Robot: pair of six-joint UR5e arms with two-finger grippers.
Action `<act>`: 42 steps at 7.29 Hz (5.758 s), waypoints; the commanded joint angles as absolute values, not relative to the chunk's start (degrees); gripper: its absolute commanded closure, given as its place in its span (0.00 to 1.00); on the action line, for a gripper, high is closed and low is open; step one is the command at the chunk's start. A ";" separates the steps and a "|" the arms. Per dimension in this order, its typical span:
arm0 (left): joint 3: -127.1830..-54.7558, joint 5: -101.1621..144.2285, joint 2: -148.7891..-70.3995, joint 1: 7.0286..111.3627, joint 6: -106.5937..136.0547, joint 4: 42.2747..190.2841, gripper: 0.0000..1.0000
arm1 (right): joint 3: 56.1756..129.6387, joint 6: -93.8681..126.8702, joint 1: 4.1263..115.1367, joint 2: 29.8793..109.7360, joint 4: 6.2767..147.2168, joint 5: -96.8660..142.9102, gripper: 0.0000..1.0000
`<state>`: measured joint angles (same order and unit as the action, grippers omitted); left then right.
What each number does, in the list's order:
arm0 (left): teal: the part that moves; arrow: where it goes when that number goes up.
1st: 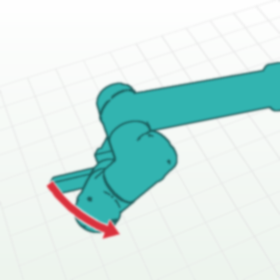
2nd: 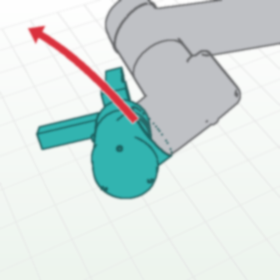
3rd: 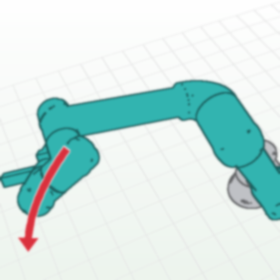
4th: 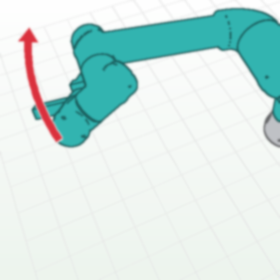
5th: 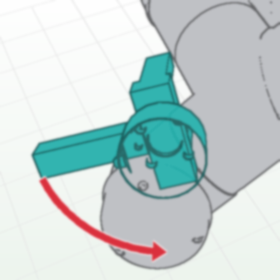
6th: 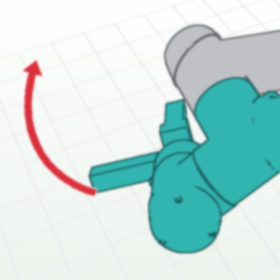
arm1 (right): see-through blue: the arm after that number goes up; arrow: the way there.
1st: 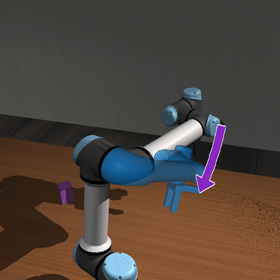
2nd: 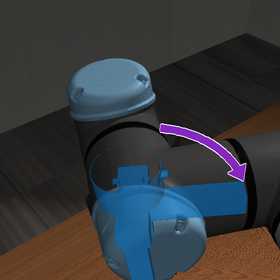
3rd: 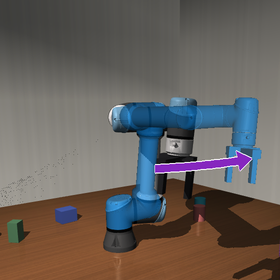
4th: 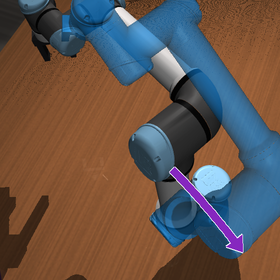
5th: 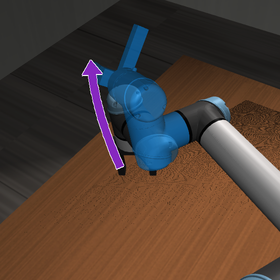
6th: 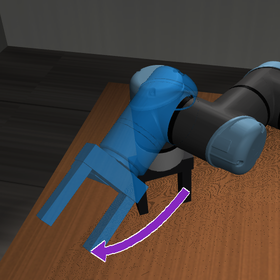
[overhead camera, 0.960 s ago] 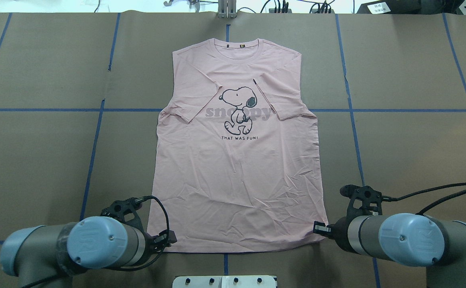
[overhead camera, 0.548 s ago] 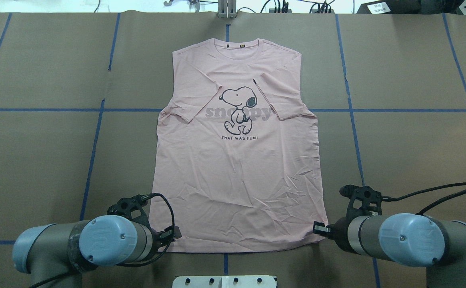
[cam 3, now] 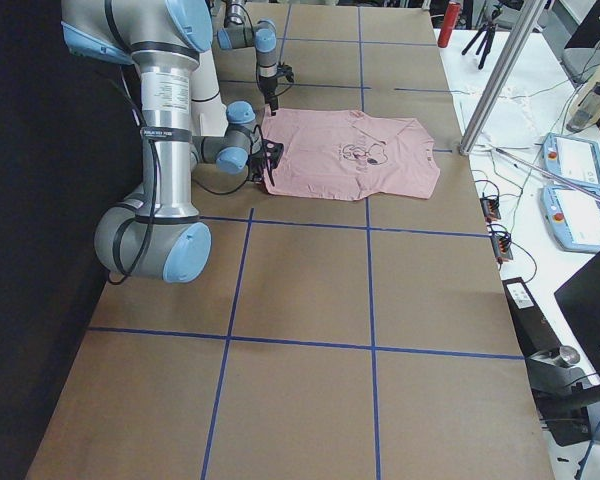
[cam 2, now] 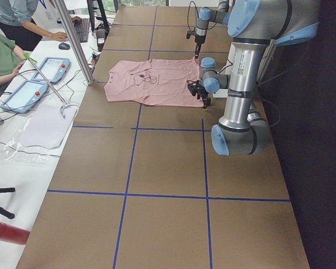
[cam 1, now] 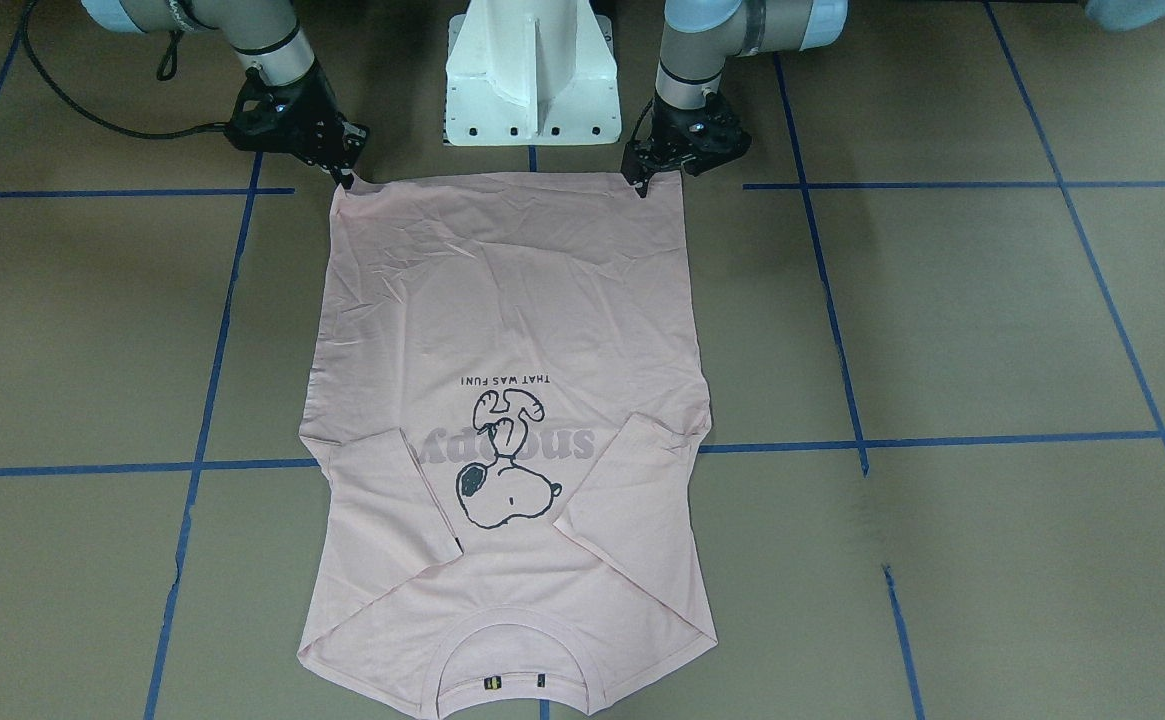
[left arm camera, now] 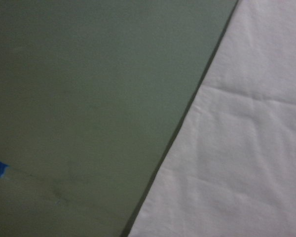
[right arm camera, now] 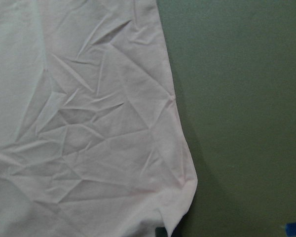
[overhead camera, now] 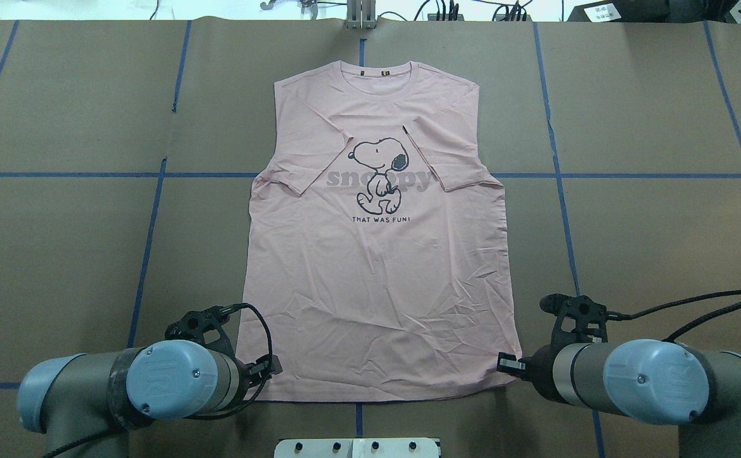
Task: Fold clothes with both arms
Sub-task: 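Grasp both hem corners nearest the robot with both grippers, then lift the hem and fold it over toward the collar with both grippers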
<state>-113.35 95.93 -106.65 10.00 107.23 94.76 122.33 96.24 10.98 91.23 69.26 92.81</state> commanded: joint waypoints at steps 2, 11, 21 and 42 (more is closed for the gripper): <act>-113.55 95.89 -106.52 9.93 107.40 94.57 0.16 | 122.34 96.24 11.07 91.23 69.26 92.81 1.00; -116.17 96.15 -106.79 10.19 106.10 91.51 1.00 | 124.26 96.24 12.03 92.02 69.26 95.08 1.00; -139.33 98.62 -106.61 6.58 97.66 72.95 1.00 | 135.19 93.11 17.96 96.17 69.35 113.29 1.00; -76.12 98.88 -128.32 43.42 75.50 117.33 1.00 | 75.24 54.84 49.92 51.24 68.55 111.53 1.00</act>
